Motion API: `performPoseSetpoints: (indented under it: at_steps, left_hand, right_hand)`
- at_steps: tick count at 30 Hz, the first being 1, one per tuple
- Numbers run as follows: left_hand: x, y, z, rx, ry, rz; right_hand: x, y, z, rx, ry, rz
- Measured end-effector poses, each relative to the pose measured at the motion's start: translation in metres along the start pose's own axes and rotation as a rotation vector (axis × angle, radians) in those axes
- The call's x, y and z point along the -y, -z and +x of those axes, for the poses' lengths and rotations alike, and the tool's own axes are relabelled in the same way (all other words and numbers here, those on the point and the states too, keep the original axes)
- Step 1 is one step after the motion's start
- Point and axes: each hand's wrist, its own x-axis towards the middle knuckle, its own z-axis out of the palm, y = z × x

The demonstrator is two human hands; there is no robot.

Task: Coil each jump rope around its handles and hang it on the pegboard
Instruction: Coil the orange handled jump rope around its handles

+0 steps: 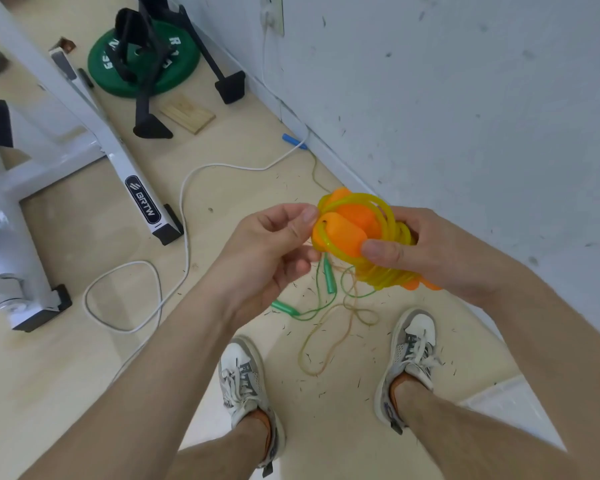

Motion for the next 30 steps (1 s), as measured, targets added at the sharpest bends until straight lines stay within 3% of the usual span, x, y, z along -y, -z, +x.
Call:
performPoseSetpoints:
  at_steps: [4,13,22,26,30]
  left_hand:
    - [0.001,-0.012,-0.003,0.07,0.053,-0.033]
    - [0.001,-0.024,0.004,-0.33,-0.18,0.07]
    - [-0.012,-0.005,-0.004,0.021,-0.091,0.028]
    - [-0.008,-0.007,-0.002,0.033,-0.176,-0.06]
    - [-0.003,-0.012,0.001,-0.073,-0.311,0.099]
  right_hand:
    - [-0.004,-0.002,0.001,0.071,0.02,0.106]
    - [-0.017,-0.031,0.014,0.086,-0.049,0.476]
    - [-0.016,-0.032,0.017,0.071,-0.008,0.574]
    - [-0.013,-0.029,0.016,0.03,0.033,0.501]
    - [-0.007,-0.024,0.013,-0.013,0.078,0.357]
